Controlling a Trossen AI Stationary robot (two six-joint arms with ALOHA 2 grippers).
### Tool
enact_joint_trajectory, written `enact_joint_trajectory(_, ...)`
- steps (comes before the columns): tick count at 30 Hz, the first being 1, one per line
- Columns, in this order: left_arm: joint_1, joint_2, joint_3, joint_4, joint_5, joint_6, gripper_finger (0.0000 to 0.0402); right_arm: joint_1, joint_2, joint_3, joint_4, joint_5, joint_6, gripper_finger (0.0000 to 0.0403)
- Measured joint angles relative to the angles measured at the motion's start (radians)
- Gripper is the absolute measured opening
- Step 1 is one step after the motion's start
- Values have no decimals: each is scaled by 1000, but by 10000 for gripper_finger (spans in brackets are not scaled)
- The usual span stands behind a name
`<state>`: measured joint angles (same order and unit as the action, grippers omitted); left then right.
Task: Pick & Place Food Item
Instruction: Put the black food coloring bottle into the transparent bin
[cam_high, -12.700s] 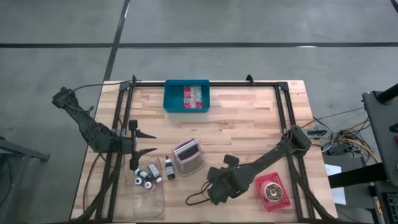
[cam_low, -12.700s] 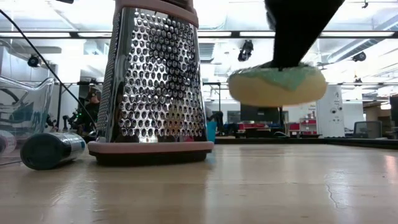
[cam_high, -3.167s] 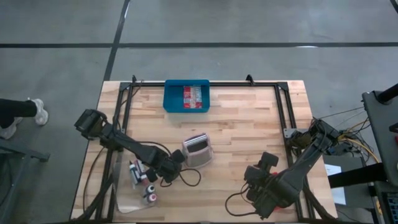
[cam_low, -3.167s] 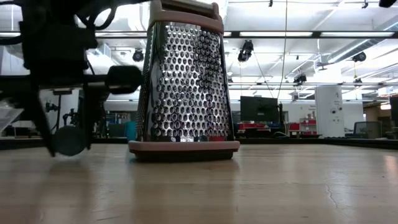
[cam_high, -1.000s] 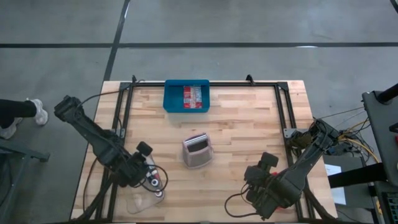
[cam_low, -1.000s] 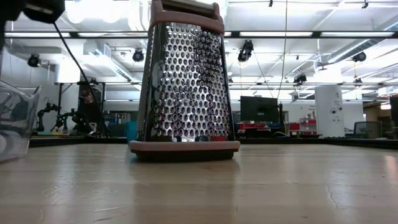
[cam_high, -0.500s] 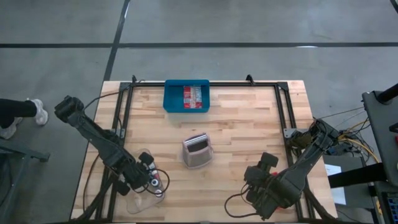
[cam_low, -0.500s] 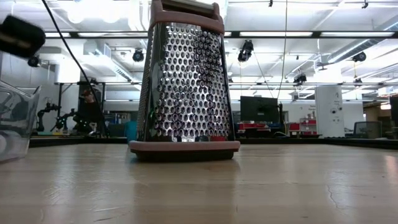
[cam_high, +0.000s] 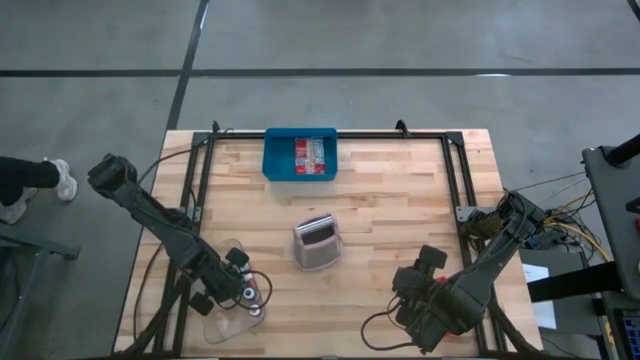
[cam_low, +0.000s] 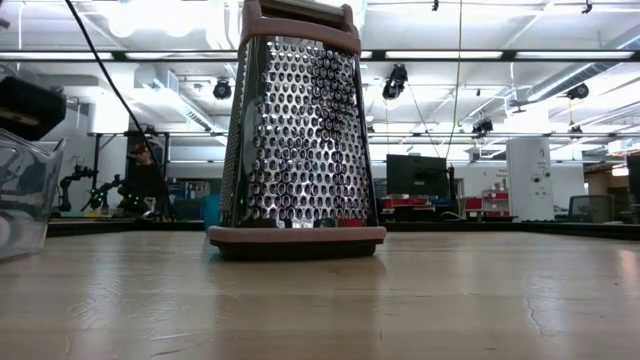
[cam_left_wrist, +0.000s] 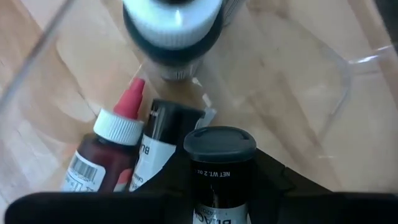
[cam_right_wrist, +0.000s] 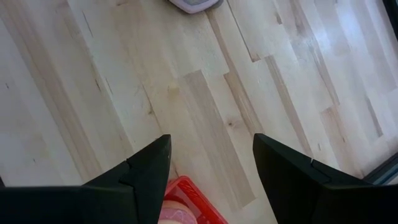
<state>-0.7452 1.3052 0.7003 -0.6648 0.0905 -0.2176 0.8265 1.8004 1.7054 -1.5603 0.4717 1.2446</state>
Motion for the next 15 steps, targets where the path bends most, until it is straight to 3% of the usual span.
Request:
enact_joint_trajectory(6, 0, 0, -41, 12, 5, -54, 97, 0, 0, 0, 5, 6, 0, 224)
enact_joint_trajectory(15, 1, 0, -62, 33, -32, -143, 246, 0, 0, 0, 24, 27, 1, 224)
